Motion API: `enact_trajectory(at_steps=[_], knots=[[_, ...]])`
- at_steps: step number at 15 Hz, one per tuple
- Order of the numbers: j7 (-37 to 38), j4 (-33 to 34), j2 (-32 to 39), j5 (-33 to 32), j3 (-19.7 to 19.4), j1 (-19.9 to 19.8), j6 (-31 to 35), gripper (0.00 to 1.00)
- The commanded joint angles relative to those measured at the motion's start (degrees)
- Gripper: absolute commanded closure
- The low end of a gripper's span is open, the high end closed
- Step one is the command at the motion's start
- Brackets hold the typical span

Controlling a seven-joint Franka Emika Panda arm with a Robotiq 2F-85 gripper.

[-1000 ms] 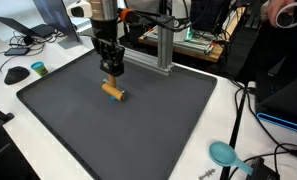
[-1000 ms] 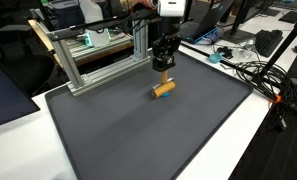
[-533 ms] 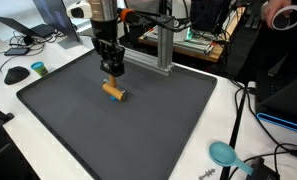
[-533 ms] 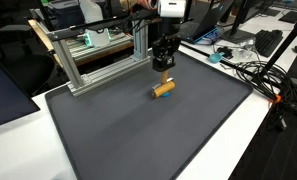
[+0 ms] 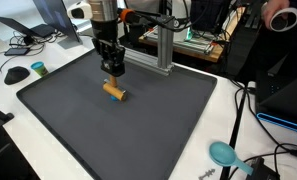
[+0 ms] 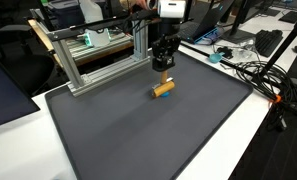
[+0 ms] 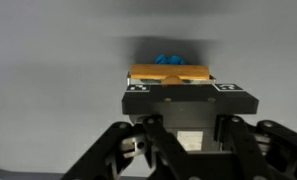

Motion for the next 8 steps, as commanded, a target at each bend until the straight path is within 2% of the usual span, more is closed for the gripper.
enact_trajectory(at_steps=[1, 8], knots=[[-1.8, -1.3, 4.7, 3.0, 0.4, 0.2, -2.2, 0.78], [-2.0, -1.8, 4.6, 2.9, 0.3, 0.2, -2.3, 0.78]])
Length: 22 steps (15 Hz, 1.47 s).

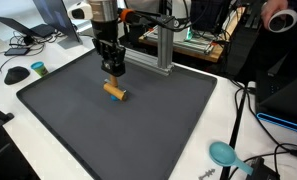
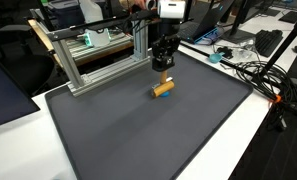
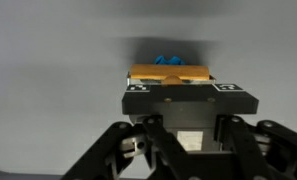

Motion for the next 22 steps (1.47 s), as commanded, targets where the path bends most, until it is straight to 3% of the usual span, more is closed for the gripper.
enact_trajectory(at_steps=[1, 22], knots=[[-1.4, -1.9, 4.5, 2.6, 0.3, 0.2, -1.9, 0.78], [-3.8, -2.7, 4.2, 2.4, 0.5, 0.1, -2.0, 0.78]])
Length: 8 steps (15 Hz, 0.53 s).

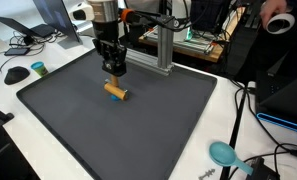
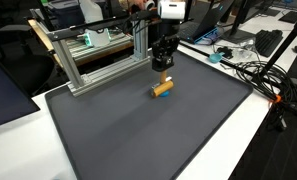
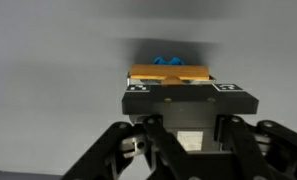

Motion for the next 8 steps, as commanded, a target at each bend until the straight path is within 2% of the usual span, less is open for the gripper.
enact_trajectory(at_steps=[1, 8], knots=[[-1.9, -2.6, 4.2, 2.4, 0.4, 0.1, -1.5, 0.78], [-3.2, -2.7, 4.0, 2.8, 0.6, -0.2, -1.7, 0.78]])
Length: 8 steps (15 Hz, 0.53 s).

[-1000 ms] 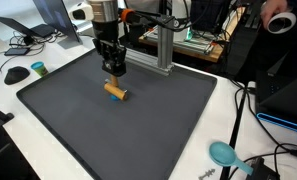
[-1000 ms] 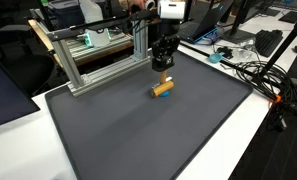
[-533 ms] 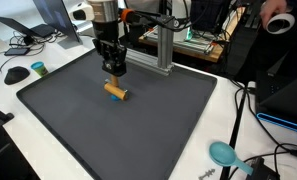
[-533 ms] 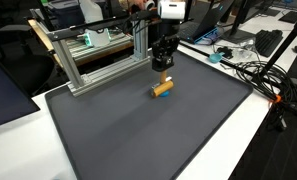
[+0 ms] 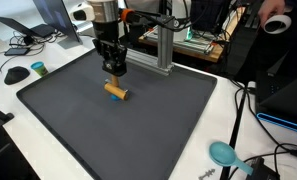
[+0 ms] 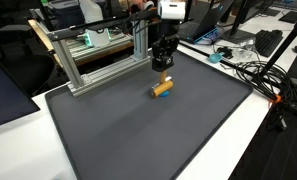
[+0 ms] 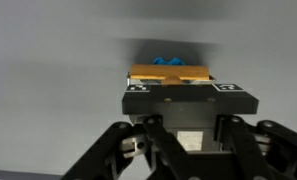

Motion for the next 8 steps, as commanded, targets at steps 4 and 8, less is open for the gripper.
enact_trajectory(at_steps=[4, 8], knots=[[-4.3, -2.8, 3.8, 3.4, 0.7, -0.6, -1.5, 0.78], [-5.3, -3.2, 3.6, 3.1, 0.5, -0.6, -1.5, 0.78]])
